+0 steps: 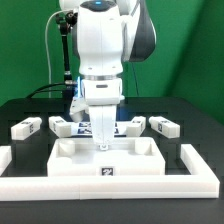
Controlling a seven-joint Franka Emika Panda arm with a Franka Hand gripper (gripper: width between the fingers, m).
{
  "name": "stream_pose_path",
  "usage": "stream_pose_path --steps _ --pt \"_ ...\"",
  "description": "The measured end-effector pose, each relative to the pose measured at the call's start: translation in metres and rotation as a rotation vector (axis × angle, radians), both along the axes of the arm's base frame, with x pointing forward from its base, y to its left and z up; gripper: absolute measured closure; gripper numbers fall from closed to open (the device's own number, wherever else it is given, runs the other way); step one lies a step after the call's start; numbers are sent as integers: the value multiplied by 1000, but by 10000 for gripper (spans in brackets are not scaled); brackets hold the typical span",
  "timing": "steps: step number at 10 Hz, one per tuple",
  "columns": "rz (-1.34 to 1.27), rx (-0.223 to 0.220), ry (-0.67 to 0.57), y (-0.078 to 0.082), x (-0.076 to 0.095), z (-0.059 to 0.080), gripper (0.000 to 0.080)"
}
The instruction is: Assemble desk
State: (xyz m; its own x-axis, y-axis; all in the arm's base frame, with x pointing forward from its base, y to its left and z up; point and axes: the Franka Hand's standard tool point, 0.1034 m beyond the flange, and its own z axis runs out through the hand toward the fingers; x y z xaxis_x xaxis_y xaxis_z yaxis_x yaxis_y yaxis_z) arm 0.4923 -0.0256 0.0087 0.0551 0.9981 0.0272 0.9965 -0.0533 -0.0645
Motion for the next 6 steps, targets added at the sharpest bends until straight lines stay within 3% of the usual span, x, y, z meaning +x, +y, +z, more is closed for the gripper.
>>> stream_pose_path --steps 2,6 --pt "16 7 -11 9 9 0 741" --pt "-5 33 -47 56 45 -3 742"
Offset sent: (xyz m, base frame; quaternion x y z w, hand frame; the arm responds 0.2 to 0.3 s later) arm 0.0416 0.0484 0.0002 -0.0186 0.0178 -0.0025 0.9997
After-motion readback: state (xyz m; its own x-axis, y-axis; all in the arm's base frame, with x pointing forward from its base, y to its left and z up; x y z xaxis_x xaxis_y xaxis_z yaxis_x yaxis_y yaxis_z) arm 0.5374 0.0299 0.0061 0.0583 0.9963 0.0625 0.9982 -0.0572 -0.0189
